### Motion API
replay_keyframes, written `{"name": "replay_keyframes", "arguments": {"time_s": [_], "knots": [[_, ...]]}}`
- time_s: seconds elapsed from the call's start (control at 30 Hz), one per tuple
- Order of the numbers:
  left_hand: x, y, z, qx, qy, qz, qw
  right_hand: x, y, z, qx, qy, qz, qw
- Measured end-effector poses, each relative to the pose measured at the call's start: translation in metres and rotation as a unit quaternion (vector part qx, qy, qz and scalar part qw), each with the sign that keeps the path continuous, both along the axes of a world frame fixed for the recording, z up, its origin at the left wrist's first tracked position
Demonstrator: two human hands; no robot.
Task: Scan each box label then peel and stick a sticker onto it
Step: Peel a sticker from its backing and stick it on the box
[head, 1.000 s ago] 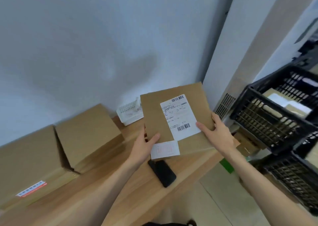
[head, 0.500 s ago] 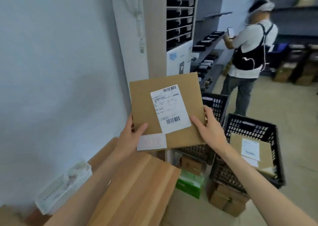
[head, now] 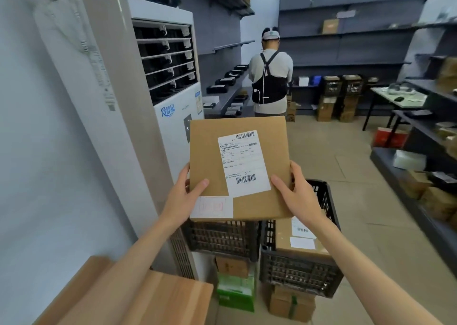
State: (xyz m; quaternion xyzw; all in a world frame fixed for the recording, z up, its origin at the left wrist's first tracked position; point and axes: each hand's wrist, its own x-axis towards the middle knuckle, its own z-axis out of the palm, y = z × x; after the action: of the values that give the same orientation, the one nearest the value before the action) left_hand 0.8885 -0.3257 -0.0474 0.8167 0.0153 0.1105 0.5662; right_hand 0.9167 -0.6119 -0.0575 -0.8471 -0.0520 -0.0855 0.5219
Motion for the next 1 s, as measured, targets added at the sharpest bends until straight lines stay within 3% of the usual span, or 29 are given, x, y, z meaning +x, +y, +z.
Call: {"name": "replay_keyframes", "arguments": {"time_s": [0.5, 1.0], "knots": [[0.161, 0.075, -0.042, 0.018, 0.101, -0.038, 0.994, 0.134, 0.078, -0.027, 0.036, 0.089, -0.025, 0.995], [0.279, 0.111, -0.147, -0.004, 0.249, -0.069, 0.966, 0.25, 0.118, -0.13, -0.023, 0.241, -0.064, 0.968]]}}
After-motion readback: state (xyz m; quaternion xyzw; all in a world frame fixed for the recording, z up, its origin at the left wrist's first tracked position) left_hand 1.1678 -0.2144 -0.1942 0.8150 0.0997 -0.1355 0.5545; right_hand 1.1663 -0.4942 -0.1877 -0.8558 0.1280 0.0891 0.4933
